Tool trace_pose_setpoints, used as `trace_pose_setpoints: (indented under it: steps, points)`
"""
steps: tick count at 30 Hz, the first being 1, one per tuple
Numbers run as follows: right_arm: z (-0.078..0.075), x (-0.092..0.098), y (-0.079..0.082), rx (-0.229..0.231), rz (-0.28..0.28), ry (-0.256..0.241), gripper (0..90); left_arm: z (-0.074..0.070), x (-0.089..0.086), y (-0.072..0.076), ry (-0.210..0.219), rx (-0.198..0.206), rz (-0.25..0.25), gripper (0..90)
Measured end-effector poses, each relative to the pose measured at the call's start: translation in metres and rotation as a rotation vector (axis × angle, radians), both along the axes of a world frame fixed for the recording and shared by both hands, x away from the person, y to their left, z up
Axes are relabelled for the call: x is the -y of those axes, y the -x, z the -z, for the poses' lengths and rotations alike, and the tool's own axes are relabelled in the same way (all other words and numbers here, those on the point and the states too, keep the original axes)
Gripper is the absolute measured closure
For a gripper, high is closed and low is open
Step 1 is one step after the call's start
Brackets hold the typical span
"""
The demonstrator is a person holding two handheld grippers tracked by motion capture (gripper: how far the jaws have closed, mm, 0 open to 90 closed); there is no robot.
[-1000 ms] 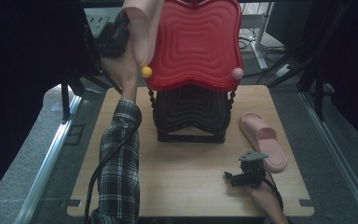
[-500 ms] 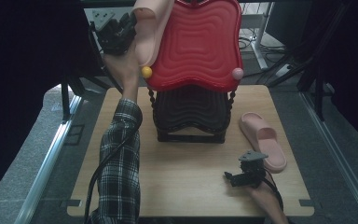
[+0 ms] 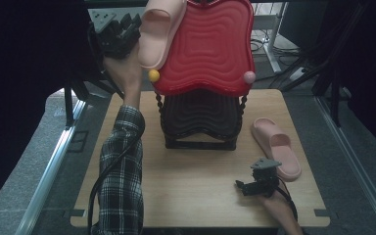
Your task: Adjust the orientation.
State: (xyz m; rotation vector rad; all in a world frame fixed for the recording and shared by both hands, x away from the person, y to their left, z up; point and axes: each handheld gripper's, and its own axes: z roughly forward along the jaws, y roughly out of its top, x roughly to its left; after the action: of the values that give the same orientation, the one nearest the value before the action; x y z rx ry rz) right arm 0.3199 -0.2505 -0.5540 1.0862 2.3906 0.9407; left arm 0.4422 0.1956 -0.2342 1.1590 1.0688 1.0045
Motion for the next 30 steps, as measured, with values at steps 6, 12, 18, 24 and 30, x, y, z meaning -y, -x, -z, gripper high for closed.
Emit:
trace_pose_setpoints:
  steps: [6, 12, 18, 24, 30]
  points:
    - [0.0, 0.0, 0.0, 0.0, 0.0, 0.001, 0.0, 0.014, -0.014, 0.008, -0.013, 0.012, 0.012, 76.2]
    - [0.0, 0.0, 0.0, 0.001, 0.0, 0.001, 0.0, 0.04, -0.025, 0.016, -0.047, 0.006, 0.055, 87.1]
    - [0.0, 0.0, 0.0, 0.004, -0.002, 0.0, 0.0, 0.065, -0.035, 0.027, -0.071, 0.004, 0.088, 89.4]
    - [0.0, 0.0, 0.0, 0.004, -0.001, 0.001, 0.0, 0.086, -0.044, 0.035, -0.059, 0.0, 0.122, 89.7]
    - [0.0, 0.0, 0.0, 0.004, -0.001, 0.001, 0.0, 0.098, -0.038, 0.044, -0.079, 0.018, 0.168, 89.7]
